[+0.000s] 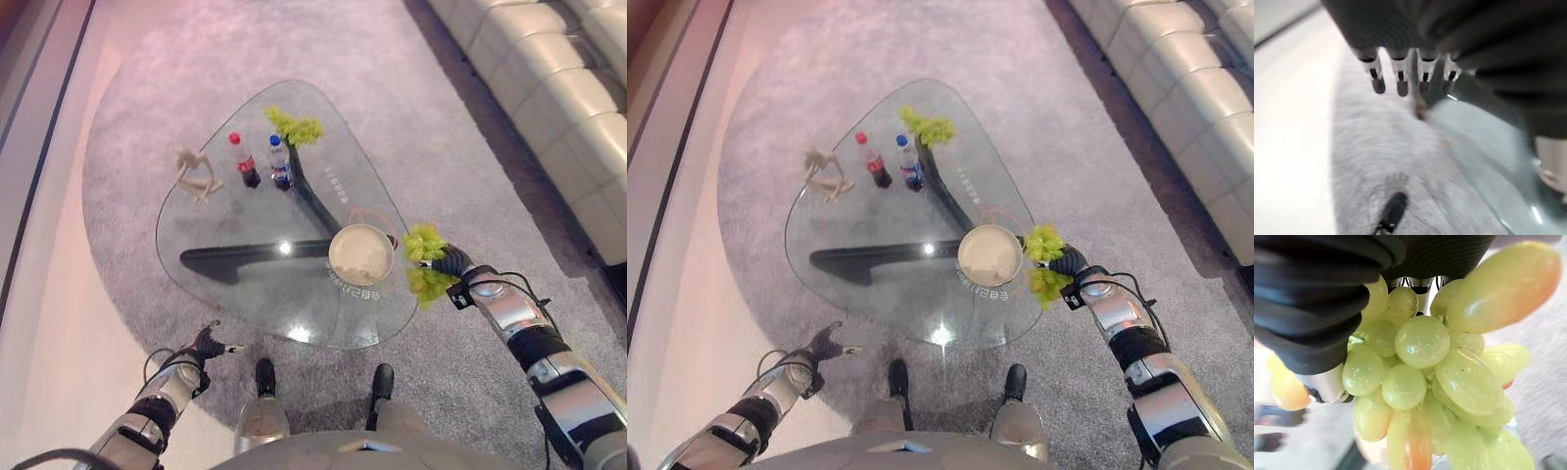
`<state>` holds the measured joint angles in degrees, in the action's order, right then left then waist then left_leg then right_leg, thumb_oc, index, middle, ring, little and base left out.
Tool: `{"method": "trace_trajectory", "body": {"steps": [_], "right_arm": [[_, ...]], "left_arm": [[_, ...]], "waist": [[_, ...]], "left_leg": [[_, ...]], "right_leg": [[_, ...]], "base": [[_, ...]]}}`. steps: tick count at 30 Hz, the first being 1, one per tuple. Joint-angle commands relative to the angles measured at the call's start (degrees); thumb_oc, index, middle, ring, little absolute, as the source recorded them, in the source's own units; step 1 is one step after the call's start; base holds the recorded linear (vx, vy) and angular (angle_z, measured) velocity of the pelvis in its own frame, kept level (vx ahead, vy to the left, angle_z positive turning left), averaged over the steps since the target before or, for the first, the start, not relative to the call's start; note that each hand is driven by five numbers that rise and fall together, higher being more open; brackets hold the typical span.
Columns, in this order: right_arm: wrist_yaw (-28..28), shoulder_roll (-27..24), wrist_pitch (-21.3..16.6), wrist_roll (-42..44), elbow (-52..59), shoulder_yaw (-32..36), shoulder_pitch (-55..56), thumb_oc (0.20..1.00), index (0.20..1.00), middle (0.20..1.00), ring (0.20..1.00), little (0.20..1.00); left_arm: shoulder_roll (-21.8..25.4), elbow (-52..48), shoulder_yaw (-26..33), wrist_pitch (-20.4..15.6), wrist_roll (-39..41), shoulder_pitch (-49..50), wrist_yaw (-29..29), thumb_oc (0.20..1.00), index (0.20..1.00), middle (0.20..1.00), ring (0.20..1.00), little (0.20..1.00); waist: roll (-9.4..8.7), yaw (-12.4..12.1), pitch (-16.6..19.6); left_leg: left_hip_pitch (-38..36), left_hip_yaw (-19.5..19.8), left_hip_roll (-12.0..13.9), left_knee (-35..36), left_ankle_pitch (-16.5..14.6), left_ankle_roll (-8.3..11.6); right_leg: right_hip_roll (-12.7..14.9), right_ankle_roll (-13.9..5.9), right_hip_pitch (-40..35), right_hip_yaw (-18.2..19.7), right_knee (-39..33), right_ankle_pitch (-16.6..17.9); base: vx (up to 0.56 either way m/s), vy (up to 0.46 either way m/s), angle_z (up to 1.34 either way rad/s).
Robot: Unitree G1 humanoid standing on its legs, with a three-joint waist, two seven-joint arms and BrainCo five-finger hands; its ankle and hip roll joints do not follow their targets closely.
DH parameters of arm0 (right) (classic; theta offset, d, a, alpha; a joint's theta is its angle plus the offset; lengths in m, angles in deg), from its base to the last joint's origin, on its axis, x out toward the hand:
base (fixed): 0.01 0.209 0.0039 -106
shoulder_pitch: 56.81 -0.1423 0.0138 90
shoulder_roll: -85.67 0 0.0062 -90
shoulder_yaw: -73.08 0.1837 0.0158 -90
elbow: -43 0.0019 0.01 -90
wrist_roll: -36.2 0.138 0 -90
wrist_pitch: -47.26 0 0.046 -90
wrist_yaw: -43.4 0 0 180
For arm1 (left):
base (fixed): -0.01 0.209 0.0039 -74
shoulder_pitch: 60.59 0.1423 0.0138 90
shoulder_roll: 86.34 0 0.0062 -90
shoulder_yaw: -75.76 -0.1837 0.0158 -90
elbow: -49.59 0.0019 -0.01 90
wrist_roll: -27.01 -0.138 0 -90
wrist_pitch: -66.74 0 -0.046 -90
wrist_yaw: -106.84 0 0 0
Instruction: Pick up fruits into the plate
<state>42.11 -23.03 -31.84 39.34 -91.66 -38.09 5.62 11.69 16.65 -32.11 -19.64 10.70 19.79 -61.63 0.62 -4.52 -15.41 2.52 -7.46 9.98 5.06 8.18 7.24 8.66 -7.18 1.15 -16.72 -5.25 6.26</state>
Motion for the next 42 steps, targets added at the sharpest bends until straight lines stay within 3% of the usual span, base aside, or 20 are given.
{"method": "trace_trajectory", "body": {"steps": [1, 9, 15, 21, 27, 29, 36, 39, 41, 42], "right_arm": [[2.74, -0.75, -5.00, -3.98, -2.69, -1.57, -9.62, 0.200, 0.200, 0.200, 0.200, 0.200], [5.86, -2.46, -6.67, -6.75, -8.06, -2.97, -15.44, 0.200, 0.200, 0.200, 0.200, 0.200], [9.91, -3.97, -4.88, -6.48, -12.63, -3.18, -19.78, 0.200, 0.200, 0.200, 0.200, 0.200], [13.79, -5.79, -1.96, -6.83, -17.53, -3.93, -23.97, 0.200, 0.200, 0.200, 0.200, 0.200], [15.53, -7.22, -0.59, -7.56, -18.88, -4.54, -26.38, 0.200, 0.200, 0.200, 0.200, 0.200], [17.94, -8.61, -1.04, -9.63, -19.14, -5.42, -27.42, 0.200, 0.200, 0.200, 0.200, 0.200], [28.14, -11.93, -1.85, -10.25, -17.24, -4.81, -29.97, 0.200, 0.200, 0.200, 0.200, 0.200], [27.36, -12.54, 0.29, -10.54, -17.83, -4.51, -31.29, 0.200, 0.200, 0.200, 0.200, 0.200], [22.07, -12.91, 4.71, -10.68, -19.64, -5.07, -32.39, 0.200, 0.200, 0.200, 0.200, 0.200], [19.23, -13.04, 6.92, -10.91, -21.01, -5.51, -32.69, 0.696, 0.696, 0.696, 0.696, 0.696]], "left_arm": [[2.49, 4.16, 0.61, -1.13, 1.33, -1.22, 3.54, 1.000, 1.000, 1.000, 1.000, 1.000], [2.47, 6.29, 0.86, -2.03, 5.07, -1.55, 5.05, 1.000, 1.000, 1.000, 1.000, 1.000], [3.47, 3.22, 0.64, -3.13, 8.01, -3.11, 6.23, 1.000, 1.000, 1.000, 1.000, 1.000], [3.83, 0.02, -1.24, -2.52, 9.49, -2.54, 7.15, 1.000, 1.000, 1.000, 1.000, 1.000], [3.44, -0.64, -2.06, -2.73, 10.49, -1.41, 7.26, 1.000, 1.000, 1.000, 1.000, 1.000], [2.76, -1.72, -3.04, -3.17, 11.42, 0.17, 7.57, 1.000, 1.000, 1.000, 1.000, 1.000], [2.66, -3.98, -4.38, -2.79, 12.78, 2.75, 6.80, 1.000, 1.000, 1.000, 1.000, 1.000], [2.54, -3.60, -4.39, -2.93, 13.35, 3.37, 5.97, 1.000, 1.000, 1.000, 1.000, 1.000], [2.67, -3.50, -4.05, -3.14, 13.34, 3.36, 5.74, 1.000, 1.000, 1.000, 1.000, 1.000], [2.93, -3.90, -3.96, -3.02, 13.64, 3.30, 5.54, 1.000, 1.000, 1.000, 1.000, 1.000]], "waist": [[-2.50, -3.00, -4.01], [-1.26, -5.07, -9.45], [0.25, -6.36, -14.38], [2.37, -7.49, -14.38], [3.73, -7.92, -14.38], [4.64, -7.96, -14.38], [6.25, -7.82, -14.38], [6.52, -7.81, -14.38], [6.46, -7.86, -14.38], [6.41, -7.96, -14.38]], "left_leg": [[4.41, 2.22, -3.33, -3.86, -5.78, -2.40], [9.60, 4.70, -5.84, -7.27, -6.28, -3.34], [16.36, 5.71, -7.80, -13.26, -6.65, -3.89], [26.89, 6.00, -9.94, -19.36, -7.47, -5.06], [32.16, 6.38, -10.60, -22.35, -8.06, -6.16], [33.43, 6.21, -10.97, -23.89, -10.16, -6.20], [36.43, 5.67, -11.35, -24.34, -9.64, -6.26], [36.43, 5.49, -11.26, -24.40, -9.82, -6.18], [36.30, 5.33, -11.08, -24.35, -9.90, -6.10], [36.20, 5.32, -11.04, -24.09, -9.73, -6.13]], "right_leg": [[1.35, 0.19, 2.01, -0.55, 7.34, -6.28], [0.75, 1.26, 5.99, -0.47, 10.41, -7.20], [0.72, 1.91, 12.09, -1.39, 16.21, -8.07], [2.80, 2.25, 23.63, -2.62, 24.19, -9.00], [4.18, 2.48, 30.22, -2.49, 29.15, -9.57], [4.60, 2.09, 32.29, -1.67, 31.52, -11.71], [4.75, 2.04, 35.81, -1.06, 32.30, -11.47], [4.70, 2.02, 36.17, -0.98, 32.65, -11.58], [4.67, 2.03, 36.11, -1.10, 32.58, -11.61], [4.54, 2.15, 36.04, -1.15, 32.38, -11.57]], "base": [[-0.06, -0.061, 0.13], [-0.02, -0.001, 0.19], [-0.05, -0.002, 0.13], [-0.02, 0.012, 0.10], [0.01, 0.025, 0.13], [0.09, 0.061, 0.07], [0.02, 0.029, 0.03], [0.03, 0.032, -0.02], [0.00, 0.000, 0.00], [0.00, 0.000, 0.00]]}}
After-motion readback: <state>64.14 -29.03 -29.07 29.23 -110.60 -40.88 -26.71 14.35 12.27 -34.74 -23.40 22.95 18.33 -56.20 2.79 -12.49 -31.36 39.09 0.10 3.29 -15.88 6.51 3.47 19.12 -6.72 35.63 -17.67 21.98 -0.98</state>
